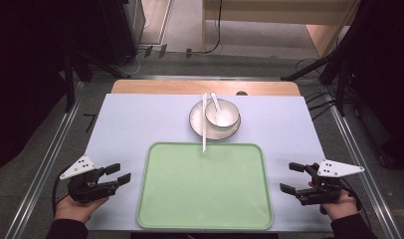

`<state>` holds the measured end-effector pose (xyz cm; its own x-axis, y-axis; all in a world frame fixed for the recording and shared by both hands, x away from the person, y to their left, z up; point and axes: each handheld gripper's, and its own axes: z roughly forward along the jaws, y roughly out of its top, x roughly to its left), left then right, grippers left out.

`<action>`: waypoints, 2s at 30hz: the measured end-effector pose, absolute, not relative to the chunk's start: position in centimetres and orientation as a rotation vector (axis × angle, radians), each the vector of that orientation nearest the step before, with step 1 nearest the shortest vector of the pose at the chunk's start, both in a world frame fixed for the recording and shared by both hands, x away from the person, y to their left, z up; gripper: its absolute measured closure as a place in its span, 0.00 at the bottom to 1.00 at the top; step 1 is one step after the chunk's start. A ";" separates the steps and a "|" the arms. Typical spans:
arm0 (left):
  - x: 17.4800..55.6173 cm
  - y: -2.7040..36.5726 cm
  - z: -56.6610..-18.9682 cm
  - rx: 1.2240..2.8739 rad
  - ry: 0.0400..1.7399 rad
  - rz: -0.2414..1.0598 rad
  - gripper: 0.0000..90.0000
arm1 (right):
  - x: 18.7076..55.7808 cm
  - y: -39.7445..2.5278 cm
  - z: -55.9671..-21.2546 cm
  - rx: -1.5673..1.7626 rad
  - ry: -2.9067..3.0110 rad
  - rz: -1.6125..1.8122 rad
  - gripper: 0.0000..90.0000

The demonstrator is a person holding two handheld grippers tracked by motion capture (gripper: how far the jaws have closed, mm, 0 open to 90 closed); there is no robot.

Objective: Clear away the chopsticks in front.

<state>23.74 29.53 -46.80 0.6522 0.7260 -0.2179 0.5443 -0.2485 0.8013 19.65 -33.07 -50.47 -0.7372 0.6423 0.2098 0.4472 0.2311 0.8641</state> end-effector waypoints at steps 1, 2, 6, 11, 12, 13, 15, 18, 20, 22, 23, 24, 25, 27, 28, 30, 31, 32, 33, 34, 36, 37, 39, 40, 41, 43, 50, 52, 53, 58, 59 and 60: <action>23.8 29.5 -46.8 1.924 1.015 0.237 0.47 | 19.7 -33.1 -50.5 1.038 2.308 1.517 0.18; 23.9 29.5 -46.7 1.917 1.049 0.198 0.49 | 19.7 -33.1 -50.5 1.037 2.308 1.518 0.18; 24.7 29.6 -46.8 1.890 1.181 0.015 0.53 | 19.7 -33.0 -50.5 1.038 2.313 1.510 0.18; 25.1 29.2 -46.7 1.937 1.171 0.057 0.48 | 19.7 -33.0 -50.6 1.042 2.314 1.506 0.18; 25.1 29.2 -46.7 1.937 1.171 0.057 0.44 | 19.7 -33.0 -50.6 1.041 2.313 1.505 0.18; 25.3 29.2 -46.7 1.940 1.186 0.060 0.41 | 19.7 -33.1 -50.6 1.040 2.311 1.503 0.18; 25.7 29.1 -46.8 1.941 1.197 0.051 0.40 | 19.7 -33.1 -50.6 1.039 2.311 1.504 0.18; 26.2 28.8 -46.5 1.972 1.204 0.042 0.38 | 19.6 -33.1 -50.6 1.047 2.307 1.508 0.18; 26.3 28.8 -46.3 1.986 1.201 0.051 0.38 | 19.6 -33.1 -50.6 1.047 2.304 1.512 0.18; 26.8 28.7 -45.8 1.991 1.205 0.052 0.38 | 19.6 -33.1 -50.6 1.047 2.303 1.524 0.18; 27.1 28.4 -45.5 1.992 1.212 0.052 0.37 | 19.7 -33.0 -50.6 1.047 2.306 1.522 0.18; 27.3 28.3 -45.3 2.001 1.213 0.054 0.37 | 19.7 -33.0 -50.6 1.047 2.308 1.522 0.18; 27.3 28.3 -45.3 2.001 1.213 0.054 0.37 | 19.7 -33.0 -50.6 1.047 2.308 1.522 0.18; 27.9 27.6 -45.0 2.020 1.203 0.057 0.37 | 19.7 -33.1 -50.6 1.044 2.306 1.524 0.18; 27.9 27.6 -45.0 2.020 1.203 0.057 0.37 | 19.7 -33.1 -50.6 1.044 2.306 1.524 0.18; 28.3 27.3 -44.7 2.024 1.205 0.056 0.37 | 19.7 -33.1 -50.6 1.048 2.303 1.526 0.18; 28.7 27.0 -44.5 2.029 1.207 0.054 0.37 | 19.7 -33.1 -50.6 1.047 2.302 1.526 0.18; 28.8 26.9 -44.3 2.031 1.203 0.054 0.37 | 19.7 -33.1 -50.6 1.044 2.305 1.524 0.18; 28.9 26.8 -44.2 2.026 1.203 0.055 0.37 | 19.7 -33.1 -50.6 1.044 2.308 1.520 0.18; 28.9 26.8 -44.2 2.026 1.203 0.055 0.37 | 19.7 -33.1 -50.6 1.044 2.308 1.519 0.18; 29.4 26.4 -43.8 2.037 1.199 0.051 0.36 | 19.7 -33.0 -50.6 1.047 2.308 1.517 0.18; 29.6 26.2 -43.7 2.042 1.199 0.052 0.36 | 19.7 -33.0 -50.6 1.047 2.308 1.517 0.18; 30.0 25.8 -43.5 2.043 1.200 0.048 0.36 | 19.7 -33.0 -50.6 1.045 2.307 1.518 0.18; 30.0 25.8 -43.5 2.043 1.200 0.048 0.36 | 19.7 -33.0 -50.6 1.044 2.309 1.515 0.18; 30.2 25.4 -43.4 2.051 1.197 0.055 0.36 | 19.7 -33.0 -50.6 1.044 2.308 1.516 0.18; 30.5 25.0 -43.3 2.061 1.196 0.056 0.36 | 19.7 -33.0 -50.6 1.046 2.306 1.518 0.18; 31.7 23.6 -43.2 2.078 1.196 0.039 0.36 | 19.7 -33.0 -50.6 1.050 2.307 1.524 0.18; 31.9 23.3 -43.1 2.083 1.190 0.036 0.36 | 19.7 -33.0 -50.6 1.047 2.305 1.526 0.18; 32.1 23.1 -43.1 2.087 1.187 0.034 0.36 | 19.7 -33.0 -50.6 1.050 2.306 1.528 0.18; 33.1 21.6 -42.9 2.104 1.172 0.018 0.35 | 19.7 -33.0 -50.6 1.046 2.304 1.529 0.18; 33.2 21.3 -42.9 2.102 1.173 0.019 0.35 | 19.7 -33.0 -50.6 1.045 2.305 1.528 0.18; 33.4 21.1 -42.9 2.103 1.170 0.015 0.35 | 19.7 -33.0 -50.6 1.045 2.306 1.528 0.18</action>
